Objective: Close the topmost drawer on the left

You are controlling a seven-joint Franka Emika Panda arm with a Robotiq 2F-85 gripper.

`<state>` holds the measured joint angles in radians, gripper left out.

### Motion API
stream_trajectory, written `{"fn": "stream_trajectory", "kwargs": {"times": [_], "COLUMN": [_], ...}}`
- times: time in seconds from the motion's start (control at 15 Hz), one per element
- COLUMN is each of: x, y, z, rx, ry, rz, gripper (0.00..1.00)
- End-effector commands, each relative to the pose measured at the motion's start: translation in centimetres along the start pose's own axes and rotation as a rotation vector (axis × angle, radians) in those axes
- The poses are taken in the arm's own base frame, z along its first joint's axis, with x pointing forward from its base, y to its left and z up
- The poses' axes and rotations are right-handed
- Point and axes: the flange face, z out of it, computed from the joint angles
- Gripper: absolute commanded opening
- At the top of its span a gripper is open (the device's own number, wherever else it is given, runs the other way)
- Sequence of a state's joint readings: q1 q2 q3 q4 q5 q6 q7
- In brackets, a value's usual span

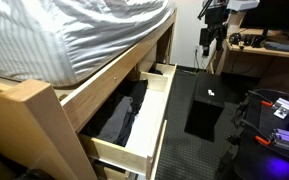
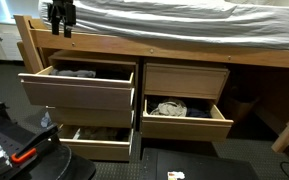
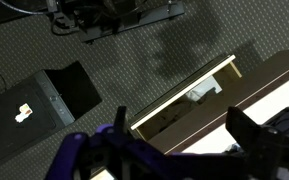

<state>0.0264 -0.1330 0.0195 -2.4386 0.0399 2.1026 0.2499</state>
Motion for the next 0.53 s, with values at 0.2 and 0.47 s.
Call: {"fn": "stream_trajectory", "kwargs": {"times": [0.2, 0.47], "x": [3.7, 5.9], "y": [1.0, 2.7], "z": [8.1, 18.0], "rx": [0.079, 0.079], "ry": [-0.086, -0.132], "rz": [0.272, 0.5], "gripper": [1.0, 1.0]}}
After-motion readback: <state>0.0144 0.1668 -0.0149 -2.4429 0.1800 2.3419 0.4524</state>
